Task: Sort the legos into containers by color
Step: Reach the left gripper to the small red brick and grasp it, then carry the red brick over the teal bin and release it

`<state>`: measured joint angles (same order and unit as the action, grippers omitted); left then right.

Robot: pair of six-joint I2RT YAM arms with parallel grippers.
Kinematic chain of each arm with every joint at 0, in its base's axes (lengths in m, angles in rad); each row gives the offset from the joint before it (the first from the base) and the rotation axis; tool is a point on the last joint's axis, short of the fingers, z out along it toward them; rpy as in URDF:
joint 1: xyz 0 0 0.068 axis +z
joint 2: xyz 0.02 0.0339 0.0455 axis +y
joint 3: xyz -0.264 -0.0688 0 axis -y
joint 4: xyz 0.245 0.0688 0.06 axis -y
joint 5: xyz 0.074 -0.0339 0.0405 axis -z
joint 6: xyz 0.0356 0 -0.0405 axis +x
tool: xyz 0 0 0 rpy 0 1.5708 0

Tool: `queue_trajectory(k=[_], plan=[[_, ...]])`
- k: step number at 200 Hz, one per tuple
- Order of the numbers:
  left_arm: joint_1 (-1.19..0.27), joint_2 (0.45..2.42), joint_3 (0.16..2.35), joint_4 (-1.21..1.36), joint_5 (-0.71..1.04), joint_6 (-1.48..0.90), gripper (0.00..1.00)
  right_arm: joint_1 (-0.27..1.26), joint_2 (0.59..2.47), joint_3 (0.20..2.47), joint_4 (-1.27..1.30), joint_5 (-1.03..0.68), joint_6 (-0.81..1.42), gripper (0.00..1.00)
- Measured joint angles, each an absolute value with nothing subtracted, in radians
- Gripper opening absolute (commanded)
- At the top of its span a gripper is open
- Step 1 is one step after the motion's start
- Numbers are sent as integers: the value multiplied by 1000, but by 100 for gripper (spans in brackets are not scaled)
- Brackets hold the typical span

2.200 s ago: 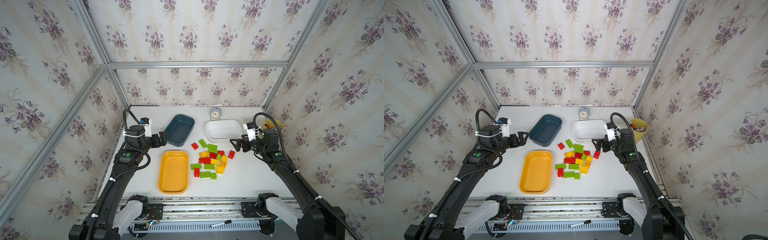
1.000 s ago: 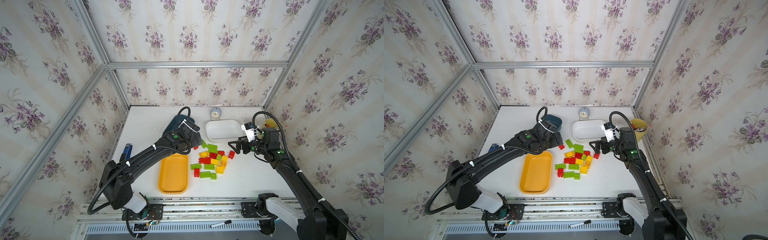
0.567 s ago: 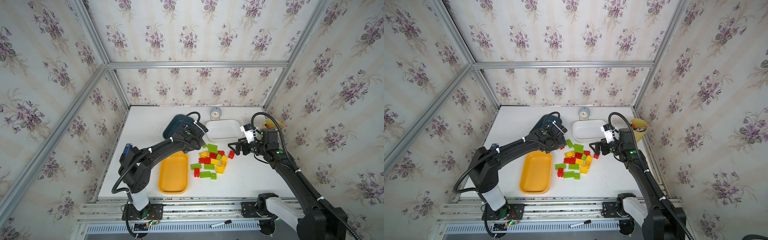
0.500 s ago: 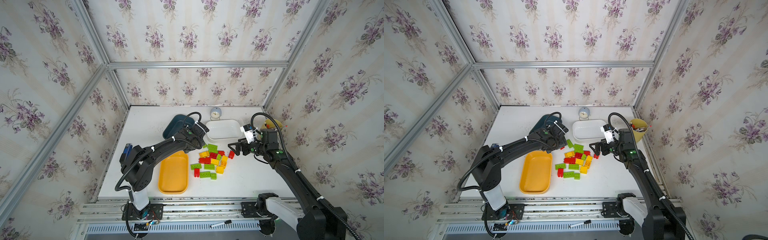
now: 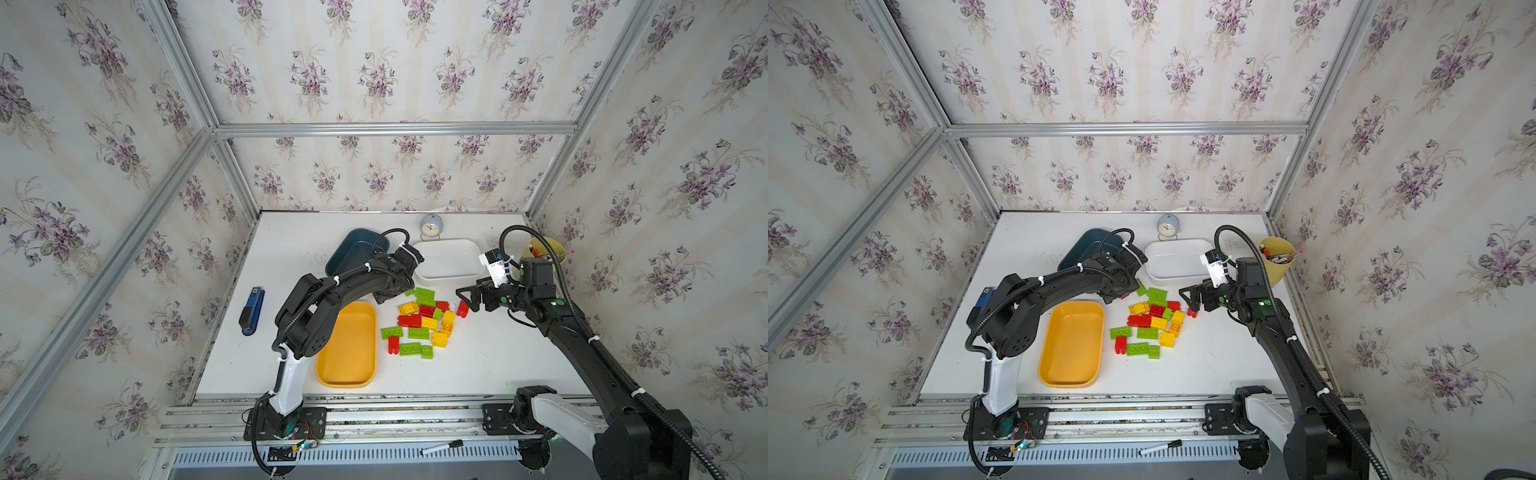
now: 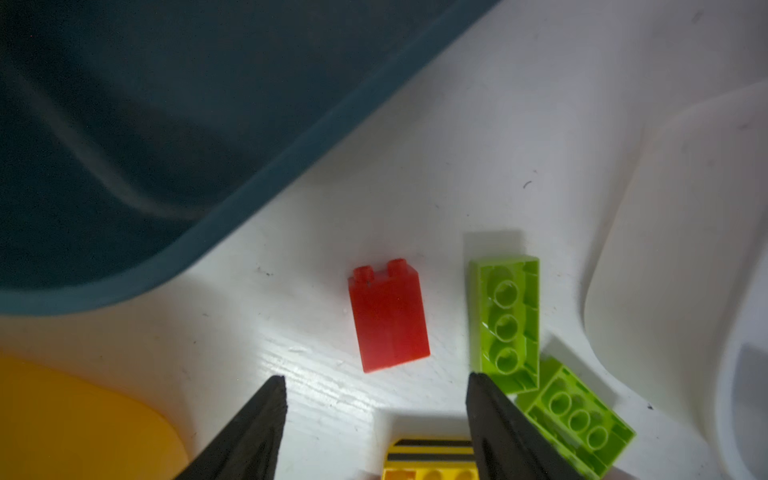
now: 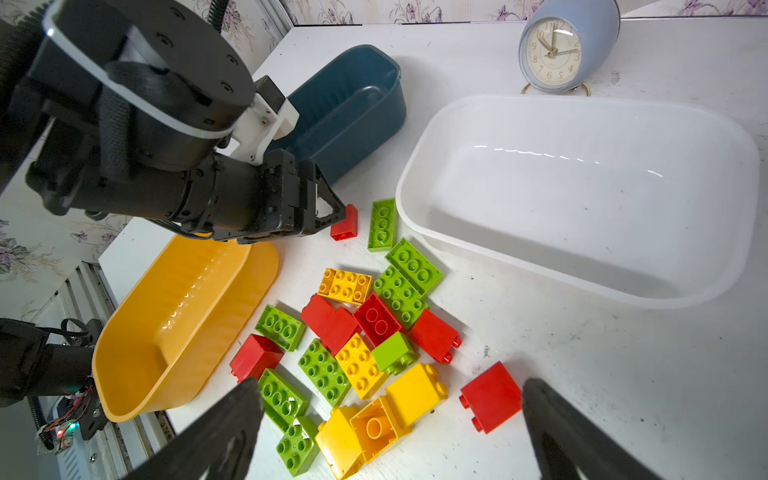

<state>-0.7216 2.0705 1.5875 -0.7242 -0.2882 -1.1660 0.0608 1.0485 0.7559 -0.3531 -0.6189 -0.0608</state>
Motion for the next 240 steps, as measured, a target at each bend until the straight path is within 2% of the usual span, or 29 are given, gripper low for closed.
queue_trajectory(k=[58, 72, 131, 151, 171, 206, 240], plan=[[-706, 2155, 1649, -724, -292, -1171, 68, 61, 1059, 744, -355, -616, -68, 100], [-705, 2172, 1657, -723, -291, -1167, 62, 61, 1063, 744, -355, -615, -68, 100], [-701, 2216, 1685, -743, -291, -1152, 56, 60, 1067, 744, -355, -616, -68, 100], [-700, 2223, 1695, -747, -293, -1145, 43, 60, 1066, 744, -355, -616, -68, 100], [-699, 2223, 1697, -750, -288, -1136, 38, 60, 1061, 744, -356, -616, -68, 100], [-696, 2201, 1704, -764, -274, -1108, 36, 60, 1060, 744, -356, -616, -67, 100], [-698, 2102, 1711, -786, -292, -1042, 36, 60, 1059, 745, -356, -616, -67, 100]])
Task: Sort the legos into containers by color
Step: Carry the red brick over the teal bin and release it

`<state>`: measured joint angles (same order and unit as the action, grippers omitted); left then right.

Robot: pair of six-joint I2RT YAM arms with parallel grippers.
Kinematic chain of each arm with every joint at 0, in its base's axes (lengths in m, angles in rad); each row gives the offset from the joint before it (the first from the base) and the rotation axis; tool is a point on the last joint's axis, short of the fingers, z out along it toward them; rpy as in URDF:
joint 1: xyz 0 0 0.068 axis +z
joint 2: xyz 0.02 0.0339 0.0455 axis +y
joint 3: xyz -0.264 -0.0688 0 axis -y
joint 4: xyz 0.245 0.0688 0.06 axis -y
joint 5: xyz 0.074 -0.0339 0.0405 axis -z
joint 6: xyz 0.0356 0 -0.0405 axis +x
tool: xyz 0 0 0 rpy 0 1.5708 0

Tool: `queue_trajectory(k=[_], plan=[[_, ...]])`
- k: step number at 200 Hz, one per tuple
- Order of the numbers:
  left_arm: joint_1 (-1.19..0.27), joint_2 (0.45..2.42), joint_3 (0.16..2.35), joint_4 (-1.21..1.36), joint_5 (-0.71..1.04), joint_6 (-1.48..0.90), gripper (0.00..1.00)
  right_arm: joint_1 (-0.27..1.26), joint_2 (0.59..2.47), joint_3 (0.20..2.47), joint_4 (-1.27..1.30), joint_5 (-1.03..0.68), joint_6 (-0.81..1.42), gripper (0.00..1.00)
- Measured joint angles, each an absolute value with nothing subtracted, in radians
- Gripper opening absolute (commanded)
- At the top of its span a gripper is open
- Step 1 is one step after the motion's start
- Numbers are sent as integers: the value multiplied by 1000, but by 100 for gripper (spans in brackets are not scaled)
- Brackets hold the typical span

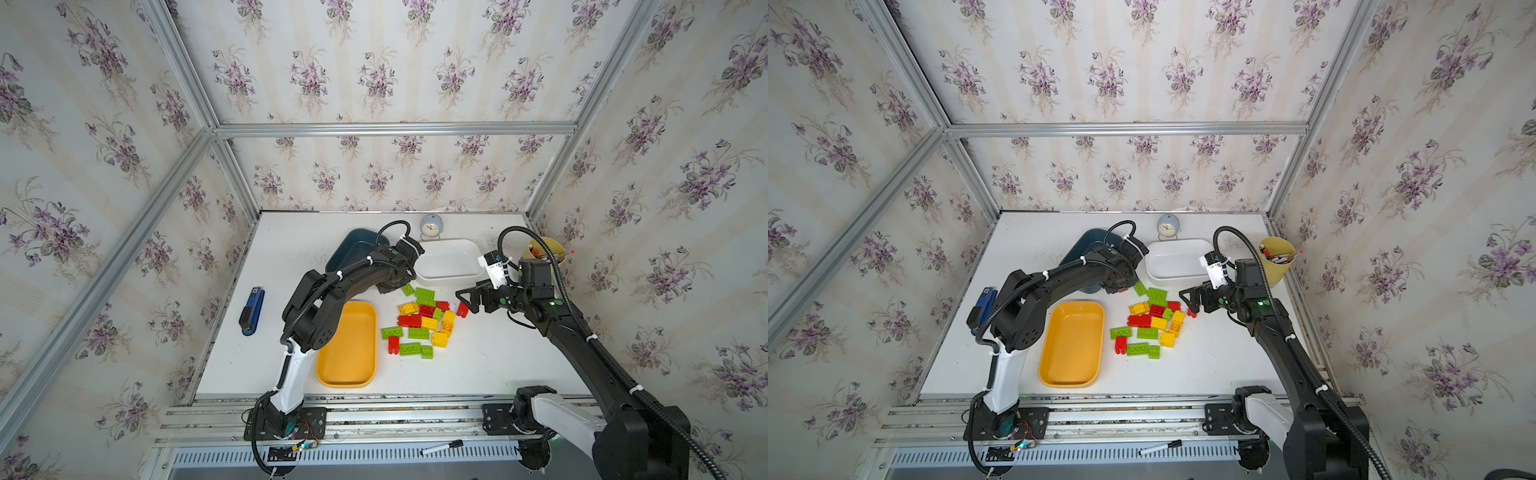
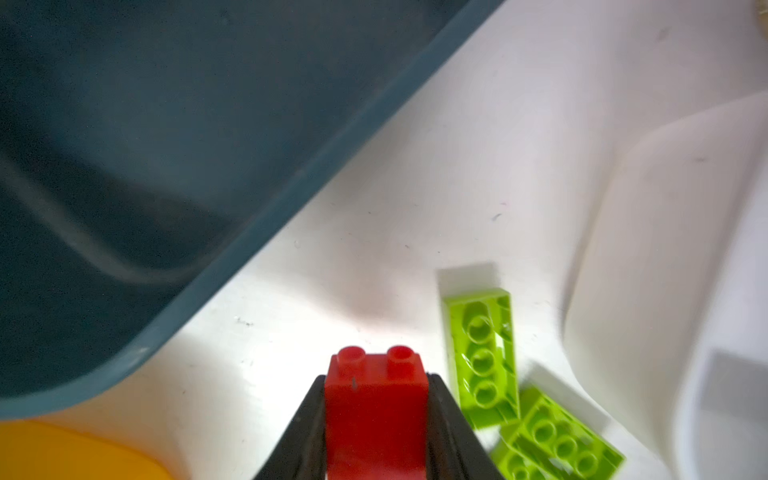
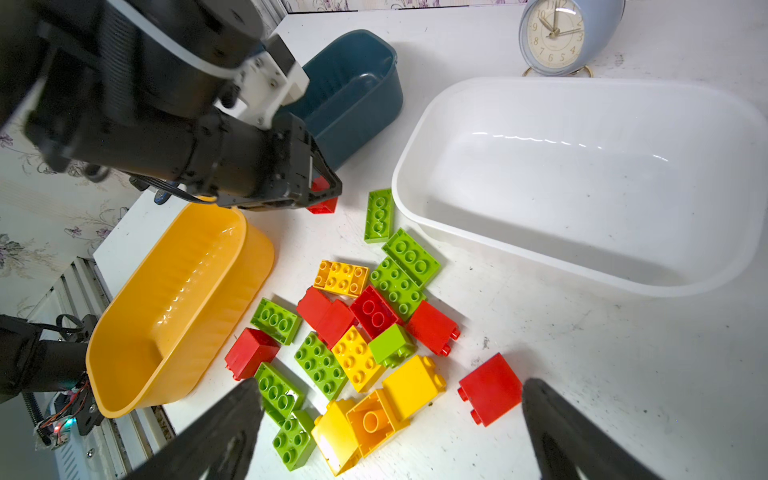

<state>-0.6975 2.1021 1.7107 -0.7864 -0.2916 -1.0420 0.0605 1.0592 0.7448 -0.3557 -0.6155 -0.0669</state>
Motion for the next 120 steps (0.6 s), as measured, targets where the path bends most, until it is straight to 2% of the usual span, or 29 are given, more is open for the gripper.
queue_trajectory(k=[58, 120], plan=[[-667, 1884, 1686, -817, -405, -817, 35, 60, 1072, 752, -336, -625, -27, 100], [-509, 1982, 1739, -796, -385, -560, 31, 60, 1081, 772, -315, -646, -1, 100]])
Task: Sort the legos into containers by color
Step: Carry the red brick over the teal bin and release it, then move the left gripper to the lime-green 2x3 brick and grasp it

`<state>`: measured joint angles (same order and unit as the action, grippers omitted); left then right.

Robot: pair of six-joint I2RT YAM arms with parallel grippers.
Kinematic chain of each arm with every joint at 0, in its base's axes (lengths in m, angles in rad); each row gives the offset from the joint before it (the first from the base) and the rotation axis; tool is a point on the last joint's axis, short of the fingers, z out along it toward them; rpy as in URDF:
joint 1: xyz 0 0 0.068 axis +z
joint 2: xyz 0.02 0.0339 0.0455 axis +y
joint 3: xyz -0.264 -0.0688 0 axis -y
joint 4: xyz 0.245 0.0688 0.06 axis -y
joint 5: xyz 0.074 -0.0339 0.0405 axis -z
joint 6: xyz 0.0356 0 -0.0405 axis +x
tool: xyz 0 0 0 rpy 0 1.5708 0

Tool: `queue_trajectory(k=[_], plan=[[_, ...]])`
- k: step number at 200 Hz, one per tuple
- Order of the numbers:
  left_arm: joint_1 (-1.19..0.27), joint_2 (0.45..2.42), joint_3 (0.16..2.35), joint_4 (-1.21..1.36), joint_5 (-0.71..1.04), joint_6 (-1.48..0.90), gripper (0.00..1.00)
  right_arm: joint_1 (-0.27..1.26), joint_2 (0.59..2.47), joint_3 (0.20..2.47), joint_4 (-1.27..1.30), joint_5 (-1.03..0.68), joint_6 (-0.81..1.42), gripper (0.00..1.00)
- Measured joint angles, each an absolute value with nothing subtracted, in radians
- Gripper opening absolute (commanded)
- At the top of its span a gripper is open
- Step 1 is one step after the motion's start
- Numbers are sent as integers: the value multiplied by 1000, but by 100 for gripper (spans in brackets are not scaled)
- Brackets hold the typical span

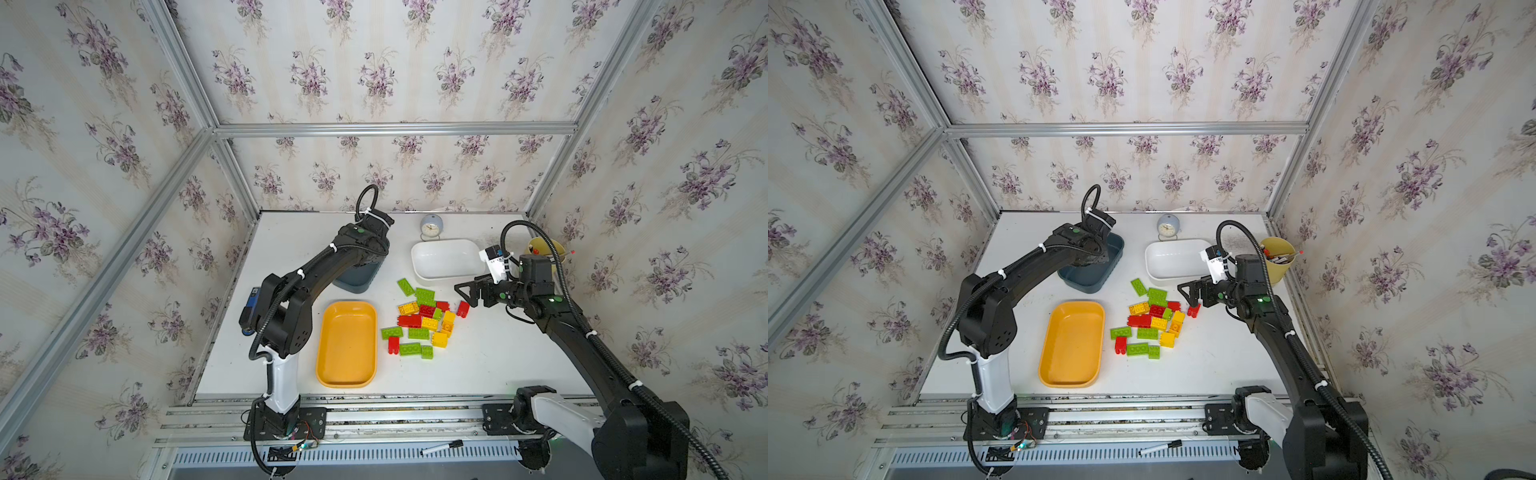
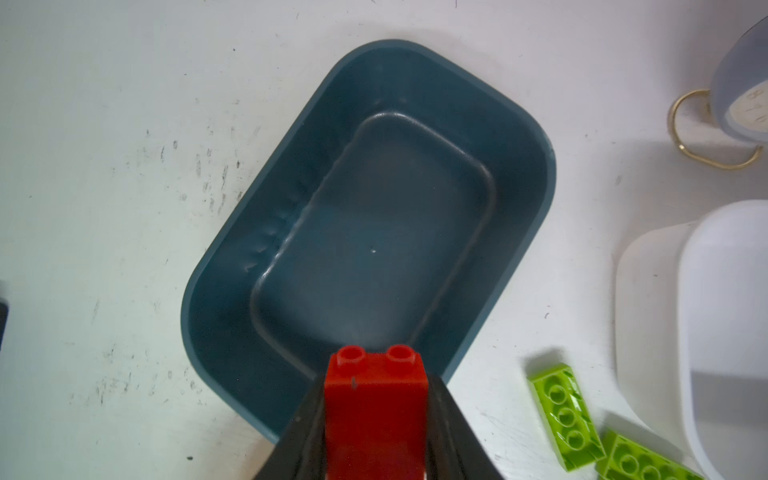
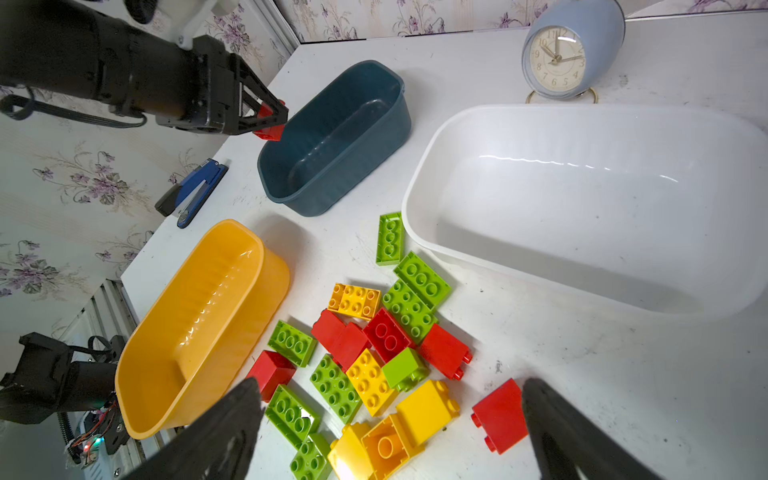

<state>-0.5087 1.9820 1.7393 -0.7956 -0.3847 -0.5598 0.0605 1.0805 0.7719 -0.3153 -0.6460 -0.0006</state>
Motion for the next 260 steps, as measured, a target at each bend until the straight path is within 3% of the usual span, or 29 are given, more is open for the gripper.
queue_trajectory(k=[96, 108, 123, 137, 161, 207, 260], plan=[[-391, 2224, 1847, -720, -317, -291, 34, 60, 1068, 778, -355, -644, -2, 100], [-379, 2241, 1853, -717, -318, -280, 39, 60, 1066, 778, -356, -644, -7, 100], [-378, 2251, 1856, -715, -311, -268, 58, 60, 1066, 778, -361, -641, -8, 100], [-380, 2247, 1856, -717, -304, -258, 68, 61, 1065, 779, -368, -641, -8, 100], [-381, 2207, 1845, -714, -296, -247, 77, 61, 1063, 779, -376, -640, -9, 100], [-425, 2039, 1762, -729, -253, -305, 77, 61, 1067, 781, -383, -636, -16, 100], [-593, 1877, 1623, -739, -196, -408, 78, 60, 1074, 784, -377, -636, -17, 100]])
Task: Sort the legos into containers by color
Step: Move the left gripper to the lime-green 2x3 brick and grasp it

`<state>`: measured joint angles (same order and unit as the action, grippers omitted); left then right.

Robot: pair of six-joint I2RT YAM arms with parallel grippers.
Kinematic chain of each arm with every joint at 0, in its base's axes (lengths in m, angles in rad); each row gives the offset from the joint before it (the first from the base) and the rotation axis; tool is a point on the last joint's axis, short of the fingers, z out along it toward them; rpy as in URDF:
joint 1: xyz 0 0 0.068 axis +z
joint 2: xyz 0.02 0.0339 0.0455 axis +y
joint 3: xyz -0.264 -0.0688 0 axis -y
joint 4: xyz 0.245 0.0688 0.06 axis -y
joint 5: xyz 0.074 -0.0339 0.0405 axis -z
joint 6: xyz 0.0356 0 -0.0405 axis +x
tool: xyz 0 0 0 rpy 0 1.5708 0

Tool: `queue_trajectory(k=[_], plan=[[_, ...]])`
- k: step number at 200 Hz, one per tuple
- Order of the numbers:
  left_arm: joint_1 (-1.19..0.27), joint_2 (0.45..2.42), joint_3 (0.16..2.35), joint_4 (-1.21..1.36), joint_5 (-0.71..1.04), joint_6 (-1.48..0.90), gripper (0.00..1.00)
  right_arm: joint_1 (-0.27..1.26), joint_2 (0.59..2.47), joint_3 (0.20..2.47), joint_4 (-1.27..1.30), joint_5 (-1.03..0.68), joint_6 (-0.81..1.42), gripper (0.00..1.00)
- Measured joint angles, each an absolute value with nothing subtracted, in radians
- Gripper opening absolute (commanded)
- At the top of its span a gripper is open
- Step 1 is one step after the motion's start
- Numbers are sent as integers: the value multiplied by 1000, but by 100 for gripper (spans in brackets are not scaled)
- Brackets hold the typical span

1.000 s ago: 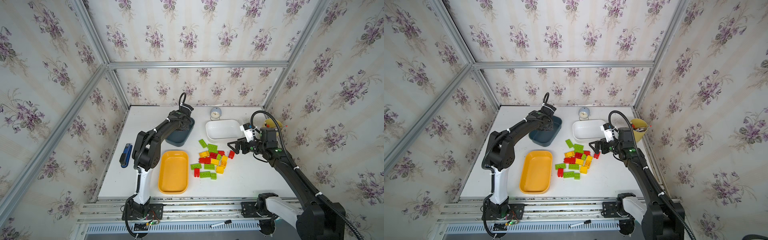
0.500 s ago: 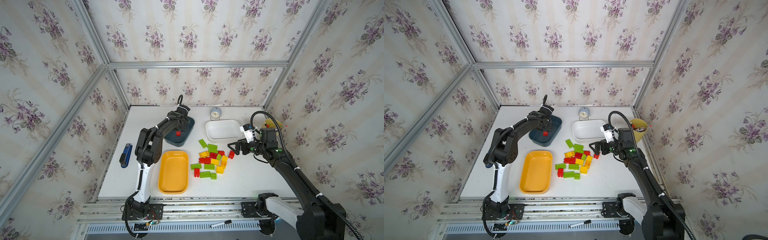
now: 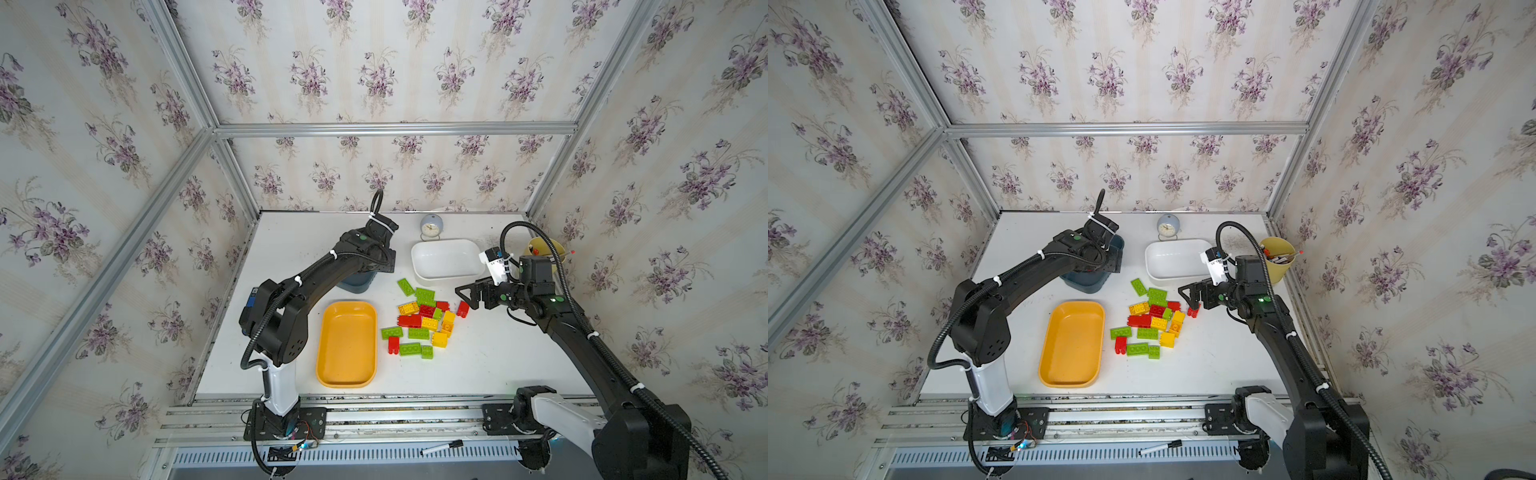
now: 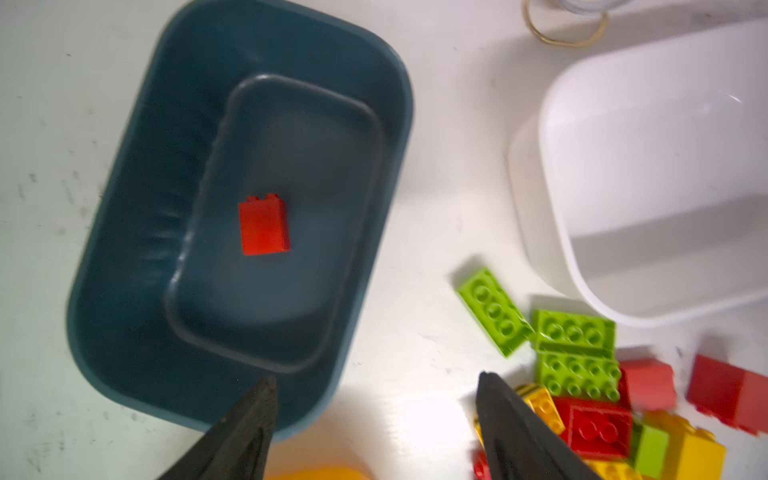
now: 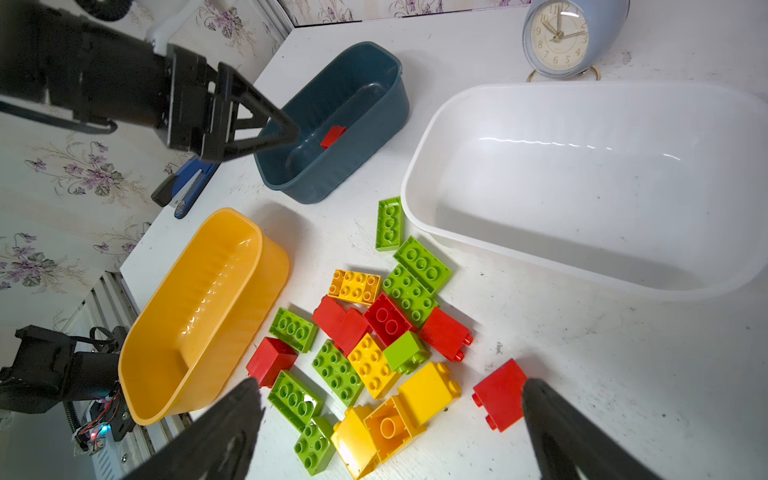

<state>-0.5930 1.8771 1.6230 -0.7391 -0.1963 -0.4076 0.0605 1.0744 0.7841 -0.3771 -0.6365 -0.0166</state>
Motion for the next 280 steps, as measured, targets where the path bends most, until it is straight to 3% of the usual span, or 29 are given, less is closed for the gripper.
queue_trajectory(k=[64, 155, 192, 280], plan=[[-730, 1819, 1488, -750, -192, -619, 77, 60, 1061, 758, -366, -630, -16, 100], [-751, 2023, 1628, -741, -178, -989, 71, 61, 1057, 750, -366, -628, -16, 100], [-751, 2119, 1729, -738, -163, -1024, 70, 60, 1058, 744, -366, -622, -17, 100], [-725, 2259, 1826, -751, -157, -1025, 58, 61, 1073, 744, -366, -619, -27, 100]])
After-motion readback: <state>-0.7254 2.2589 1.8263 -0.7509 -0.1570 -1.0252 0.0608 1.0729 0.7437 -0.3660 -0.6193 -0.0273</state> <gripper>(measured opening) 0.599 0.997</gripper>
